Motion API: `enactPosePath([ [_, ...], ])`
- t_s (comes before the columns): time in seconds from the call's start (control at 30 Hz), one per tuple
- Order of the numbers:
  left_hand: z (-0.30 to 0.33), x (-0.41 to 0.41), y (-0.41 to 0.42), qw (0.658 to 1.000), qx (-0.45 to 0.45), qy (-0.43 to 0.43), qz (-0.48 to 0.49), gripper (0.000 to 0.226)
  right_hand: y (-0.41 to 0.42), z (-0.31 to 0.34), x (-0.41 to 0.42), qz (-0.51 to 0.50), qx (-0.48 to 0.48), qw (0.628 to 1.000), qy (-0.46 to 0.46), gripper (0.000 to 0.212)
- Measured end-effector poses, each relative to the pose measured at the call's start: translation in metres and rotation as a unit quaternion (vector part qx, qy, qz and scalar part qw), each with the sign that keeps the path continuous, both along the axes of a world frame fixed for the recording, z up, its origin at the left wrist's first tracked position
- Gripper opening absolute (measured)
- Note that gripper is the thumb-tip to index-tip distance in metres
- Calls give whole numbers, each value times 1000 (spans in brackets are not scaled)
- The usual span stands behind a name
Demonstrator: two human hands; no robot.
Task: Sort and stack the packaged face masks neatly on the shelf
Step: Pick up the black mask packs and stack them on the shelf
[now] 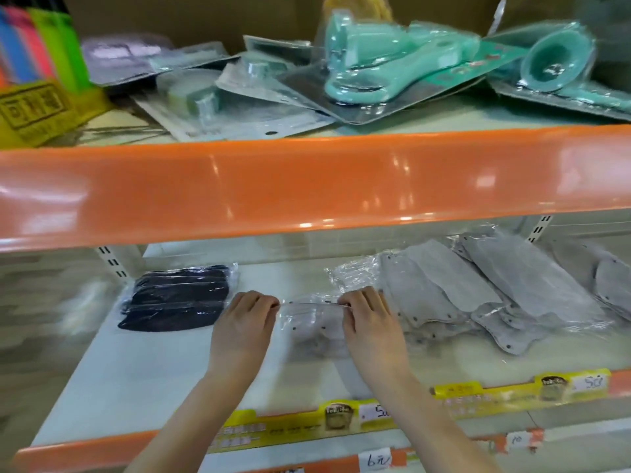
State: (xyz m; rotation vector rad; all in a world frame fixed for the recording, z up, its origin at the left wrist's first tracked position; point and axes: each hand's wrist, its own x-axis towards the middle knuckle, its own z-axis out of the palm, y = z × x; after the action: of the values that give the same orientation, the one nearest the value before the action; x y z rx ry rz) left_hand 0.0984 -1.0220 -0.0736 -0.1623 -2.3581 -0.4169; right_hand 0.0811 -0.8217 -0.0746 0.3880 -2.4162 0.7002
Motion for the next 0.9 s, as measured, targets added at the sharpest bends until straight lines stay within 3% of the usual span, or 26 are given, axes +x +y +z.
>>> enactPosePath([
  [0.17,10,3,-47,997,5,65,28,6,-55,2,-5,15,9,1000,20,13],
  [0.43,11,2,-128,992,-26,84,93,22,-135,16,-17,66,23,997,36,38],
  [0.67,-9,1,-184,995,-28,13,100,28,-187,-8,-23,100,75,992,-36,43],
  [0.9,-42,5,-217,995,-32,-63,64,33,-213,-45,-11,72,60,993,-65,33],
])
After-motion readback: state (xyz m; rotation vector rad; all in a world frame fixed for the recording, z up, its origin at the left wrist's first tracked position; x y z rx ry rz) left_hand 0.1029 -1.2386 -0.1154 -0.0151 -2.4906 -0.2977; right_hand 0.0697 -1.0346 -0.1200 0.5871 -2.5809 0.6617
